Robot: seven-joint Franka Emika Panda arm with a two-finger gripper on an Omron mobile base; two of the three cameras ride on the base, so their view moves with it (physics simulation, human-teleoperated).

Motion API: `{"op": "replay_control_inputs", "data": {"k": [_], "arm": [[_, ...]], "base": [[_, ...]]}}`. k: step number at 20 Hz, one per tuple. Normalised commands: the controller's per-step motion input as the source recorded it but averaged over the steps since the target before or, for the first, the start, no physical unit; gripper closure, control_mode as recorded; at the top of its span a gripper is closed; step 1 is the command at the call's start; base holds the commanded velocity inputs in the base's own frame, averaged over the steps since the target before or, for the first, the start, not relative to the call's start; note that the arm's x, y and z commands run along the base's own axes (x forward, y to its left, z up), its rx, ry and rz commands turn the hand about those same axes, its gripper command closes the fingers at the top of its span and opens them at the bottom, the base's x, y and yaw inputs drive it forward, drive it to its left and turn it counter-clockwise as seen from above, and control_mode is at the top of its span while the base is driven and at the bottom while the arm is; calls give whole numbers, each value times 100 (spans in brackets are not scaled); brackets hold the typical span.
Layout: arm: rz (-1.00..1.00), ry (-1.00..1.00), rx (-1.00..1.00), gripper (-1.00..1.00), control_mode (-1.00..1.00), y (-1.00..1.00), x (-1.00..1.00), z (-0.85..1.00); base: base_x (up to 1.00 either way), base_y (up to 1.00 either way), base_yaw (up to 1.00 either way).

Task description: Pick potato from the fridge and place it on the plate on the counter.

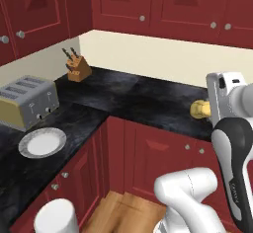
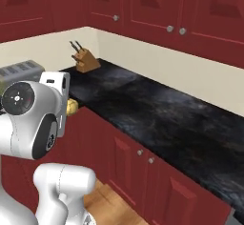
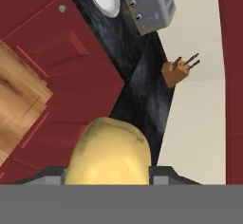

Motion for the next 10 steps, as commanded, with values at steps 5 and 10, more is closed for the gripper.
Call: {"op": "replay_control_inputs", "data": {"k": [5, 10], "arm": [[0, 0, 0, 100, 100, 0, 0, 0], [0, 0, 0, 100, 100, 0, 0, 0]], "base": [[51, 1, 32], [48, 0, 34]]}}
